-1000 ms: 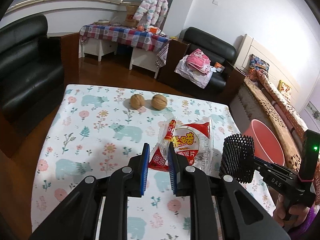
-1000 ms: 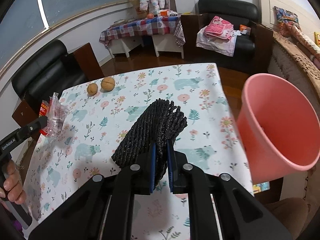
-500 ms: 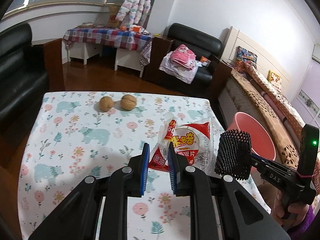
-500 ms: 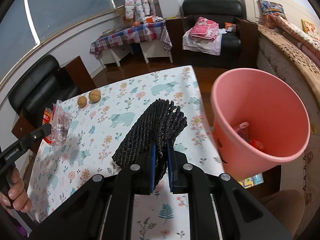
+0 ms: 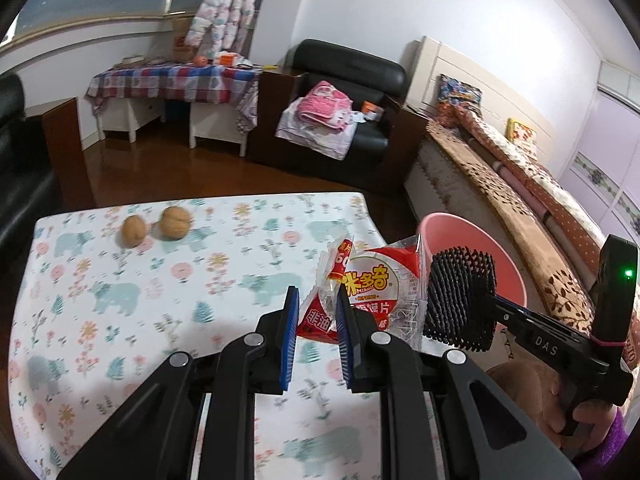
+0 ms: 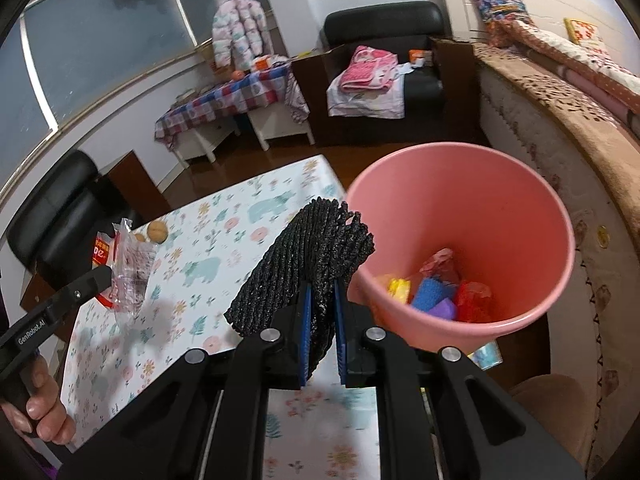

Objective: Collect trash
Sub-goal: 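Carry the snack bag and black net over the pink bucket and open both tools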

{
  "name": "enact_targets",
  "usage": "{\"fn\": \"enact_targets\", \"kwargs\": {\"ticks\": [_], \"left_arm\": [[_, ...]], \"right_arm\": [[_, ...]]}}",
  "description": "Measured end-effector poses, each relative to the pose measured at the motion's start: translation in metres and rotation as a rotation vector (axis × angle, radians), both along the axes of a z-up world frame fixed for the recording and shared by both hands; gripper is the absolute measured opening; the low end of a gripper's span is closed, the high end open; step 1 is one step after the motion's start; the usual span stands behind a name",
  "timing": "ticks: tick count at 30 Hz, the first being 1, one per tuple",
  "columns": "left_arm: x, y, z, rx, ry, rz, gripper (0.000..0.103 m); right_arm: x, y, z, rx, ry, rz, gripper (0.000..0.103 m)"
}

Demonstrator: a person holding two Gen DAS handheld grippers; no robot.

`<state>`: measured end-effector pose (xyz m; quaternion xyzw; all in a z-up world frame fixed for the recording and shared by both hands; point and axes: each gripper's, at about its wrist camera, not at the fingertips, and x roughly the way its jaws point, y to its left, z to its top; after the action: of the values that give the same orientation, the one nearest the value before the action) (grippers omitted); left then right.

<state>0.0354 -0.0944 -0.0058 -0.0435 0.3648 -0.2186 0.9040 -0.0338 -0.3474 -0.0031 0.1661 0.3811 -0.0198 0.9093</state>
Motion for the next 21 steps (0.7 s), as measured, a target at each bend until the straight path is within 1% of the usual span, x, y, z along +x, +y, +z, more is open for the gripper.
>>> {"fn": "enact_targets", "kwargs": {"ticks": [9, 17, 21], "left_arm": [[0.006, -0.069, 0.008, 0.021, -0.027, -0.12, 0.017], [0.012, -0.126, 0.004, 0.036, -0.013, -0.196, 0.017], [0.015, -0.155, 0.001, 0.06, -0.016, -0.23, 0.017]], "right_arm": [[-0.009, -0.046, 0.004, -0.024, -0.018, -0.129, 0.011], [-0.014, -0.075, 0.001, -0.065, -0.018, -0.21, 0.011], [-0.015, -0.091, -0.003, -0.07, -0.014, -0.244, 0.011]]}}
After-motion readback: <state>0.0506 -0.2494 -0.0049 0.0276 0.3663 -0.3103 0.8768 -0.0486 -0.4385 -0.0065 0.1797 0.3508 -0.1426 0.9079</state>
